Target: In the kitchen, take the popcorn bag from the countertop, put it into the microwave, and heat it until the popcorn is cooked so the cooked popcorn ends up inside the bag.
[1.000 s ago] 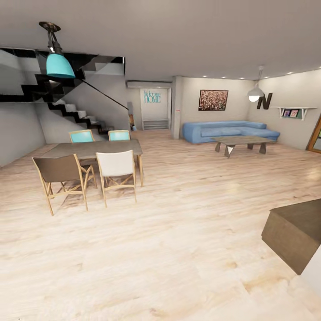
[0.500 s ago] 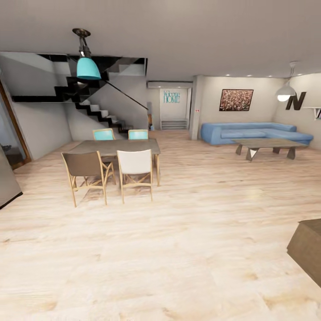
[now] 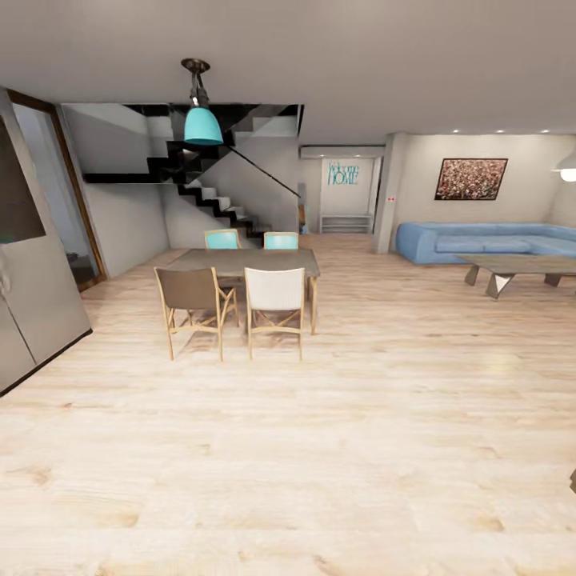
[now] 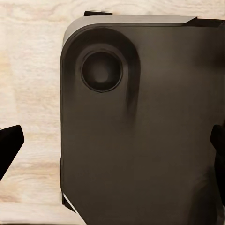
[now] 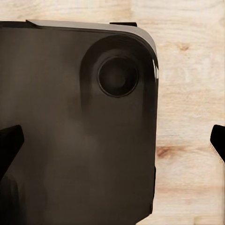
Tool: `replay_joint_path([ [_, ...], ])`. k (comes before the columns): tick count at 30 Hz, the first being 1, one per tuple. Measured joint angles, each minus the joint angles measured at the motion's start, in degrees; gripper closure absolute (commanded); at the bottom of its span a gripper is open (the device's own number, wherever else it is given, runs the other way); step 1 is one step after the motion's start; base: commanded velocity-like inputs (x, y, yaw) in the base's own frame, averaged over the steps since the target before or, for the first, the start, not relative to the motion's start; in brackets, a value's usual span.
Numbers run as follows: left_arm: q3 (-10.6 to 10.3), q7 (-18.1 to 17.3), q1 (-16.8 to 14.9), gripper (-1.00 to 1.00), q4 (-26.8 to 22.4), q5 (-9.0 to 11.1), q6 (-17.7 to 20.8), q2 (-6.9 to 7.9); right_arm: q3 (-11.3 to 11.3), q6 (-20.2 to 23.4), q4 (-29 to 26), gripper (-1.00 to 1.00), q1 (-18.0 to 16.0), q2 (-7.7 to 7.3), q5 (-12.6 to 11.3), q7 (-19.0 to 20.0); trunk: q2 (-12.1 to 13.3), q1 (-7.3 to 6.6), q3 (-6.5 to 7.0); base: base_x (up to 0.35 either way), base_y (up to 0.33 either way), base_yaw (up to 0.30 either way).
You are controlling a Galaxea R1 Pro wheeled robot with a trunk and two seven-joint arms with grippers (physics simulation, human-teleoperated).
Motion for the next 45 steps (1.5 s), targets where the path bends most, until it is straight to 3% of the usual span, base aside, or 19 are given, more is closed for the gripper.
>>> replay_joint_path([
  [45, 0.02, 0.0, 0.0, -1.0, 0.0, 0.0, 0.0, 0.0, -0.07, 0.0, 0.0, -1.0, 0.0, 0.0, 0.0, -0.02, 0.0, 0.0, 0.0, 0.0, 0.0, 0.276],
])
